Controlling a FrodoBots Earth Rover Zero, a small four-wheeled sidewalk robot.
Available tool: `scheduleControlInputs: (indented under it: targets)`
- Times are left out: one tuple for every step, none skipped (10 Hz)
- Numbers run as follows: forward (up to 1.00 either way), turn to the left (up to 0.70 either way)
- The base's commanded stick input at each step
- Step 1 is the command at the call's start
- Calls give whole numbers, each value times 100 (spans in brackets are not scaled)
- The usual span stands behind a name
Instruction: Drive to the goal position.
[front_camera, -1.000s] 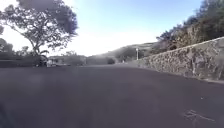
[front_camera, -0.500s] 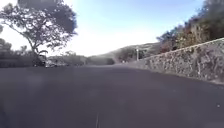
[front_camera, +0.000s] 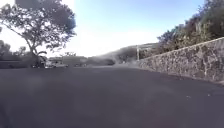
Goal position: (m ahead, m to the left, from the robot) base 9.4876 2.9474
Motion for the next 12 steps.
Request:
scheduleControlInputs:
  targets:
    - [70,0]
    - [70,0]
    - [70,0]
    - [70,0]
    - [70,0]
    - [70,0]
    - [70,0]
    - [70,0]
    - [70,0]
    - [70,0]
    - [70,0]
    - [70,0]
